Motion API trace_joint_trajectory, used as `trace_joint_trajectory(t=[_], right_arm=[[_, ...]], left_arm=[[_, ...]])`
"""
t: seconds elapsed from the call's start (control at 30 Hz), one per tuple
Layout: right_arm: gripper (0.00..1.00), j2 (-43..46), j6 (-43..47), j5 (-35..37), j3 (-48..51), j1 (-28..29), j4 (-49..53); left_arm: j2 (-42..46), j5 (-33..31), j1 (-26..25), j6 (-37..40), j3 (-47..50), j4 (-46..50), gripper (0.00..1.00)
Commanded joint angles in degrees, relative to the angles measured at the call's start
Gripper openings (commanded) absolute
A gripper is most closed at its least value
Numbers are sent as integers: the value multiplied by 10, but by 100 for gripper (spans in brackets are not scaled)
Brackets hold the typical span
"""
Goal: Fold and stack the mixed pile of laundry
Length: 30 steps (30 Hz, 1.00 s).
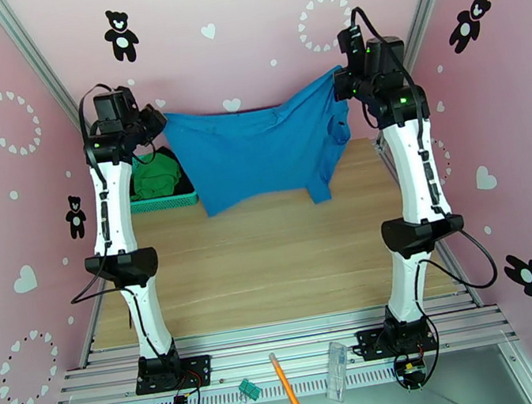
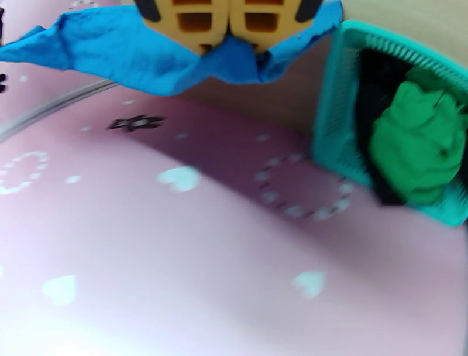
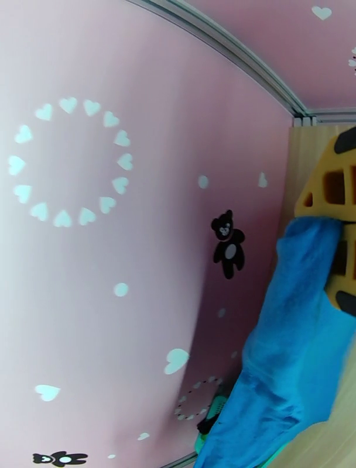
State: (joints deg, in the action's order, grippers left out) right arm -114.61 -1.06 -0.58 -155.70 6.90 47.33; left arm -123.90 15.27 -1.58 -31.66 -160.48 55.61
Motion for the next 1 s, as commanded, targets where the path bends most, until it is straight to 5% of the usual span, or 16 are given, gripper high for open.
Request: trace_joint_trajectory(t=[0.0,0.1,0.37,0.57,0.73,0.97], right_arm=[[0,55,7,4,5,-1,-25],[0,105,7,-10,60,-1,7],[0,405,5,-50,418,16,-16],[0,555,0,-63,526,18,35],[0,549,8,-20,542,18,51],[0,421,18,22,539,18,-11]], left_arm=[[40,39,7,-4,-4,-10,0],[92,43,-6,21,65,15,0],[344,36,-54,58,366,18,0],[485,21,-57,58,476,55,0],[498,38,-57,48,492,59,0],[399,38,-57,41,489,22,0]])
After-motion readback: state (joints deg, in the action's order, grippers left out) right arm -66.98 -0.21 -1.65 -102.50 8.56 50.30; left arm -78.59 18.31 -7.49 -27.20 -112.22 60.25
